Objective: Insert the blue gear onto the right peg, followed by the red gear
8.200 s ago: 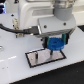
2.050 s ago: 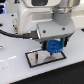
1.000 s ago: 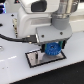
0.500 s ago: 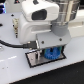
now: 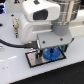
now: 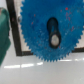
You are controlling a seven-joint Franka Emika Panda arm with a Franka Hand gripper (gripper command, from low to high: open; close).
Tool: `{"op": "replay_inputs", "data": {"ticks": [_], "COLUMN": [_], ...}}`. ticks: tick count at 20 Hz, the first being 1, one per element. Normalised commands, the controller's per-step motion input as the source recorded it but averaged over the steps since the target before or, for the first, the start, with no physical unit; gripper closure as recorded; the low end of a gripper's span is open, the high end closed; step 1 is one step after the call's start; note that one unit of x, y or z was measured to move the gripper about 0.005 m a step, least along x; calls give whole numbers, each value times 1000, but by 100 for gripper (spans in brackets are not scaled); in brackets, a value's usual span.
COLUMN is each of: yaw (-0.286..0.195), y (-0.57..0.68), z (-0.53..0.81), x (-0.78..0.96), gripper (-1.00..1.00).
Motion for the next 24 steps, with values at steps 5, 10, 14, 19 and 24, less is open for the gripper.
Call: {"op": "replay_inputs", "data": {"ticks": [5,10,14,19,24], "yaw": [0,0,0,0,0], "y": [109,254,427,493,460], "z": [417,186,39,0,-14], "x": [-337,-561,-594,-571,-531], "gripper": [-100,-100,-100,-100,-100]}}
